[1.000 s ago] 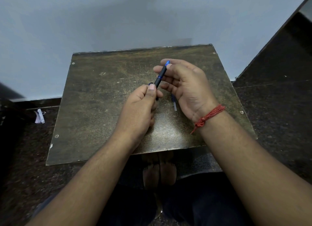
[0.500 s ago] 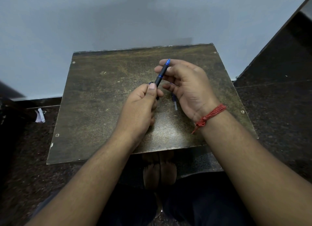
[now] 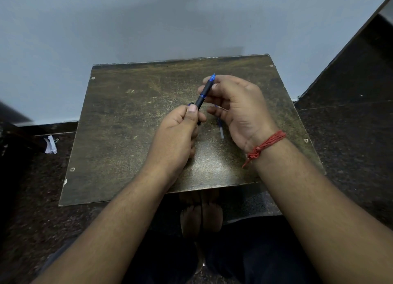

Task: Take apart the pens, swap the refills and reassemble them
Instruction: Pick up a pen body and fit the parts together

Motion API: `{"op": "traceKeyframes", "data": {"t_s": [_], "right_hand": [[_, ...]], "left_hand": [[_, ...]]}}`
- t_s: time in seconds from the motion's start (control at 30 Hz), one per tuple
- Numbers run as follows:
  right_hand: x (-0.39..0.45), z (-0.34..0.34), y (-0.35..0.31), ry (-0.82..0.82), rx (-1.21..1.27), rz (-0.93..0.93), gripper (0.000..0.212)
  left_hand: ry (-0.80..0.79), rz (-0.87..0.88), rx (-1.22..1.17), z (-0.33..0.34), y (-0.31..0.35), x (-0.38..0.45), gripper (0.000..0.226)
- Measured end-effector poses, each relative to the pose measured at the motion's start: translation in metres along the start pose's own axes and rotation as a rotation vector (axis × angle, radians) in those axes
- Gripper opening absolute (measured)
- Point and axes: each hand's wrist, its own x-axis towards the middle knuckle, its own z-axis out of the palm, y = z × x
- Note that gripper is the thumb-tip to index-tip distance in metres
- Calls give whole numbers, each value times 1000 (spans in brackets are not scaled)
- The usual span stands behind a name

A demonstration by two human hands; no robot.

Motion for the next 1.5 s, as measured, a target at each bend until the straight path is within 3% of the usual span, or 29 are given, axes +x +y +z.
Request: {"op": "traceKeyframes", "data": {"t_s": [0.07,0.17,0.3,0.43,0.6,0.97,1.13,1.5], "right_hand": [[0,0,0,-8,29,10,20],[1,0,1,13,27,7,5],[1,0,3,38,-39,-19,14],[1,0,2,33,-18,-15,2],[1,-1,1,-9,30,14,20],[1,0,2,40,1,-6,2],[1,0,-1,11,35,-2,22],[1,1,0,60,16,-21,4]], "left_hand": [[-3,2,2,0,0,0,34],[-6,6,-1,-1,0,0,34],[-12,9,7,-1,-1,0,33],[-8,1,13,-1,0,0,34],[-12,-1,1,0,0,0,33],[-11,0,7,-1,-1,0,34],[-6,-6,8,0,-1,1,33],[-9,3,-6,0,-4,2,34]]}}
